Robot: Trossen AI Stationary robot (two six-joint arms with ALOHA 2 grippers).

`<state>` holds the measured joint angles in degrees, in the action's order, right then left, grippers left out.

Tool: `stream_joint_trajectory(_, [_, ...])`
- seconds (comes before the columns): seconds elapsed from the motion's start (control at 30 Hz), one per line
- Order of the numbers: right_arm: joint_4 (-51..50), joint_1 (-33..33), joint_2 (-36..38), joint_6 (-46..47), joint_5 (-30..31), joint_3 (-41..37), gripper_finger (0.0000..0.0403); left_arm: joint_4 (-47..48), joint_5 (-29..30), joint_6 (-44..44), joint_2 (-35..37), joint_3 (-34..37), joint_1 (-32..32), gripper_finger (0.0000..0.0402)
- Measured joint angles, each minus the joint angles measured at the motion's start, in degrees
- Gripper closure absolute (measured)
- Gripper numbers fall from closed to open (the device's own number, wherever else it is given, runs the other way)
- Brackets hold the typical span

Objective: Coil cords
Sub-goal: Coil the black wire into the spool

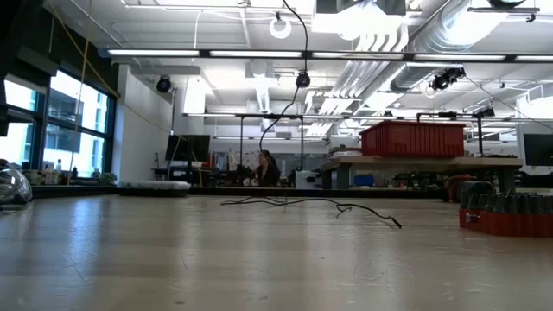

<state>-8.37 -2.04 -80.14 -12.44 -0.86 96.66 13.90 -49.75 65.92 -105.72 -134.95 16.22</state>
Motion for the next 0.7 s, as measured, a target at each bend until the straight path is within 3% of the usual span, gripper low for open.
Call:
stream_joint_trajectory(0.17, [4.65,0.33,-1.16,2.89,-2.68,0.02,0.0403,-9.25,-1.4,4.12,-0.88,-0.03,1.1,0.0401])
stream_joint_trajectory(0.43, [10.81,0.33,-4.27,8.39,-6.12,0.04,0.0403,-18.34,-1.2,2.85,-0.55,-0.04,3.47,0.0401])
stream_joint_trajectory(0.7, [11.2,0.55,-4.55,9.59,-6.01,0.1,0.0403,-18.5,-3.45,1.52,1.83,0.06,7.5,0.0401])
